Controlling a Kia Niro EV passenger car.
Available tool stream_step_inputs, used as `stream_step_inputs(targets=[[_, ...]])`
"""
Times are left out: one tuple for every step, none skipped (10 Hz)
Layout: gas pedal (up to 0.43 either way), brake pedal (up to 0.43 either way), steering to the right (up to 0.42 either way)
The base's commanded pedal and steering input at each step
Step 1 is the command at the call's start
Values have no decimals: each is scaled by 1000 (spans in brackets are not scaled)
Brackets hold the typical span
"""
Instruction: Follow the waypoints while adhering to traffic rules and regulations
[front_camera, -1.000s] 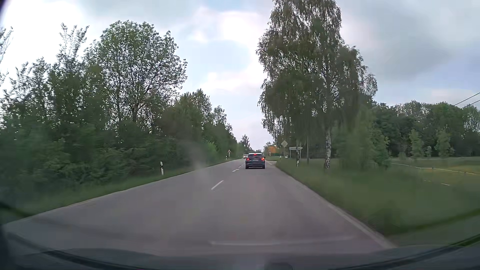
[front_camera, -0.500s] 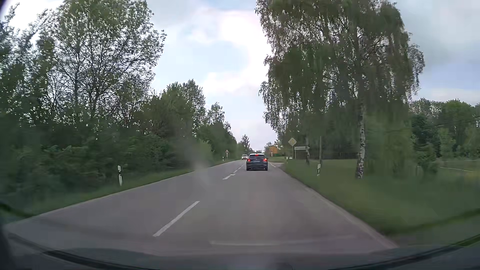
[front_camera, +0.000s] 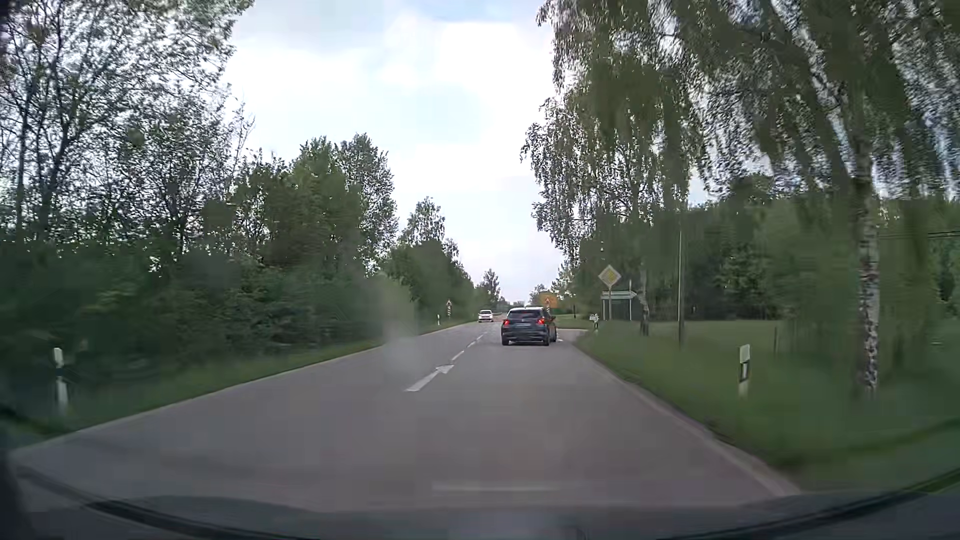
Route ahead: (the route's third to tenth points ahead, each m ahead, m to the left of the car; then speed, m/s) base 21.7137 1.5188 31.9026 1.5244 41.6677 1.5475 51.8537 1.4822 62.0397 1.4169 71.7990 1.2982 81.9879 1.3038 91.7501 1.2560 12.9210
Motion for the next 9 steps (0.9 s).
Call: stream_step_inputs(targets=[[0, 0, -1], [0, 0, -1], [0, 0, -1], [0, 0, -1], [130, 0, -1], [197, 0, -1], [220, 0, -1], [260, 0, -1], [287, 0, 0]])
